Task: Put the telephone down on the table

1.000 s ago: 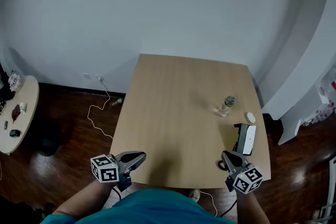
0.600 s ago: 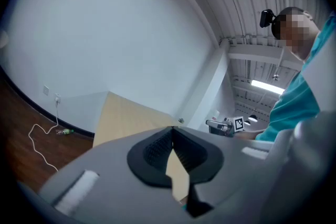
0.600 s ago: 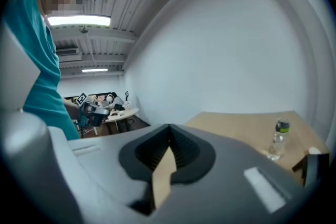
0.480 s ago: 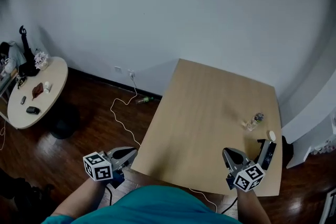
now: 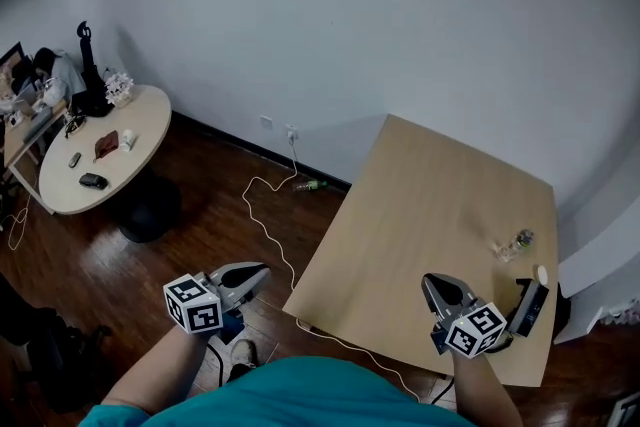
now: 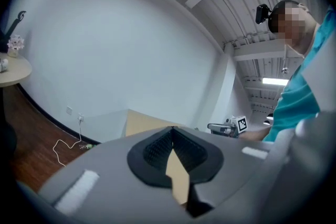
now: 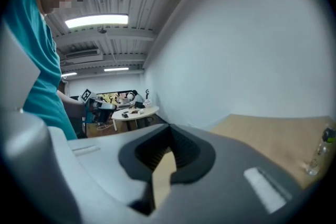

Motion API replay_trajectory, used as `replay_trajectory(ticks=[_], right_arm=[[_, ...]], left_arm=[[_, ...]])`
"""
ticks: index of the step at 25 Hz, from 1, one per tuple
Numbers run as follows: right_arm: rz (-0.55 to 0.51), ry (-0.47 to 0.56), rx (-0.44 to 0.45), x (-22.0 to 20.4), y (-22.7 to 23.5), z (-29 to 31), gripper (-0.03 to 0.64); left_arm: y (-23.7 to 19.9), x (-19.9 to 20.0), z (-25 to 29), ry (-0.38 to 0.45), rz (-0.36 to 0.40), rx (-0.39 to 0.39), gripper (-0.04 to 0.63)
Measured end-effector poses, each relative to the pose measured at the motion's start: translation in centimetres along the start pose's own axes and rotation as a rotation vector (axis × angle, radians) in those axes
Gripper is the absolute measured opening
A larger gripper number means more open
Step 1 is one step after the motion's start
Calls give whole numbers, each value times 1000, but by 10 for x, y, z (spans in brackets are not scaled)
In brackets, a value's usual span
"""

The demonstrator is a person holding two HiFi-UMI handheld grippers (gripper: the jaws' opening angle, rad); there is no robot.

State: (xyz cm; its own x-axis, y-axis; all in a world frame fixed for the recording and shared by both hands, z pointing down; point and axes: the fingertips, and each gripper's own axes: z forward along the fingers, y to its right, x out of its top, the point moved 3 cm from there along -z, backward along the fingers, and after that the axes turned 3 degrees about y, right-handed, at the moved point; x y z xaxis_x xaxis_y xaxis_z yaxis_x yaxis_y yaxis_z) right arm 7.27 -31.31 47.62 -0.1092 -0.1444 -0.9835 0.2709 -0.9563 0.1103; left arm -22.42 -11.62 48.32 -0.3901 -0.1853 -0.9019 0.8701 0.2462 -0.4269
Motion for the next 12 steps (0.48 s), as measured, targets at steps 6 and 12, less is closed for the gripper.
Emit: replay_trajectory(ticks=[6,12], right_arm=[[-22,4,-51,7,-71,66,2],[-7,21,-109,15,-154,129,2]], left_arm=[[-62,24,-69,-6,184,1,6],[-121,58,-135,-47,281,-57,6]])
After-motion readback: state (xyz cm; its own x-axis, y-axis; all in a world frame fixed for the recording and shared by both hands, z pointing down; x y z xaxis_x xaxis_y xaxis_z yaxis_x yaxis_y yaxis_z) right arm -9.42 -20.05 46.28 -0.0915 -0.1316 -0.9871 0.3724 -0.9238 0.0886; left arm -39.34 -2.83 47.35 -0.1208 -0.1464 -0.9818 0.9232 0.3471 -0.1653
